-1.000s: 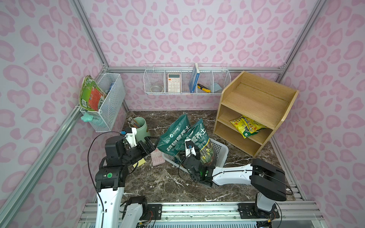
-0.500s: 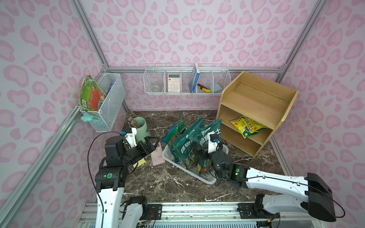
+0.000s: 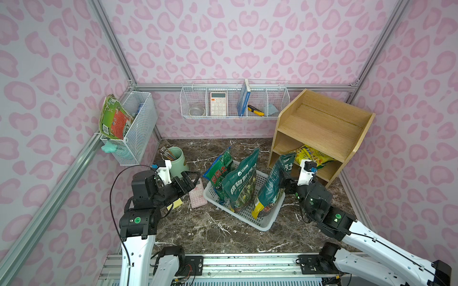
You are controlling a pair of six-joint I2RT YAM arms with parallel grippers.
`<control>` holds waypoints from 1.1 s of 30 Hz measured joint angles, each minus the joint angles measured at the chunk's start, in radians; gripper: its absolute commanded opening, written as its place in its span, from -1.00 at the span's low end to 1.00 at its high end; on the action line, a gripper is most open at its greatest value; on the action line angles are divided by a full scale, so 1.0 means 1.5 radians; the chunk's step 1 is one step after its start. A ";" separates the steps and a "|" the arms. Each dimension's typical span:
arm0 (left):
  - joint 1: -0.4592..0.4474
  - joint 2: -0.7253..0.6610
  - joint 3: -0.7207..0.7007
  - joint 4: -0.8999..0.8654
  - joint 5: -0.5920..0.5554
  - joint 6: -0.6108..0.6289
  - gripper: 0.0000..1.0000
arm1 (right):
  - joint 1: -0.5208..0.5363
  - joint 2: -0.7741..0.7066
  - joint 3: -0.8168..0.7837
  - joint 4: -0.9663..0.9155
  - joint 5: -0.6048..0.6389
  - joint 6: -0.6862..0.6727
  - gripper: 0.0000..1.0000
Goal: Take down the fertilizer bag from the shelf
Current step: Place the fertilizer bag in the storage box.
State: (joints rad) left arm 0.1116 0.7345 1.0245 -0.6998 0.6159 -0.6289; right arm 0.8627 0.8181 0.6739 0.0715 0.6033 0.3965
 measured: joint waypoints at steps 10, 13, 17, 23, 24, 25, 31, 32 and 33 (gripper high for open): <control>0.000 0.001 0.001 0.000 -0.001 0.000 0.98 | 0.002 0.022 0.002 0.016 -0.121 -0.006 -0.62; 0.000 0.001 0.002 0.000 -0.001 0.000 0.98 | 0.032 0.081 0.040 0.024 -0.145 -0.023 -0.88; 0.000 0.001 0.003 0.000 -0.001 0.000 0.98 | 0.098 0.183 0.107 0.026 -0.147 -0.046 -1.00; -0.001 0.003 0.008 -0.001 0.006 0.000 0.96 | 0.168 0.312 0.192 0.017 -0.115 -0.058 -1.00; -0.001 0.004 0.011 -0.001 0.011 -0.001 0.94 | 0.175 0.320 0.193 0.022 -0.112 -0.058 -1.00; -0.004 0.006 0.015 -0.001 0.019 -0.002 0.91 | 0.182 0.326 0.192 0.028 -0.108 -0.057 -1.00; -0.121 0.034 0.091 0.000 0.059 -0.031 0.69 | 0.189 0.362 0.157 0.095 -0.112 -0.053 -1.00; -0.153 0.042 0.112 0.002 0.061 -0.034 0.54 | 0.188 0.371 0.152 0.106 -0.117 -0.053 -1.00; -0.180 0.053 0.129 0.004 0.061 -0.036 0.40 | 0.186 0.378 0.148 0.116 -0.120 -0.054 -1.00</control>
State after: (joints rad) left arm -0.1577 0.8139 1.2179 -0.6933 0.7067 -0.6834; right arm 1.1423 1.3853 0.8963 0.2459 0.4229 0.3161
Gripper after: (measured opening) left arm 0.811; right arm 0.058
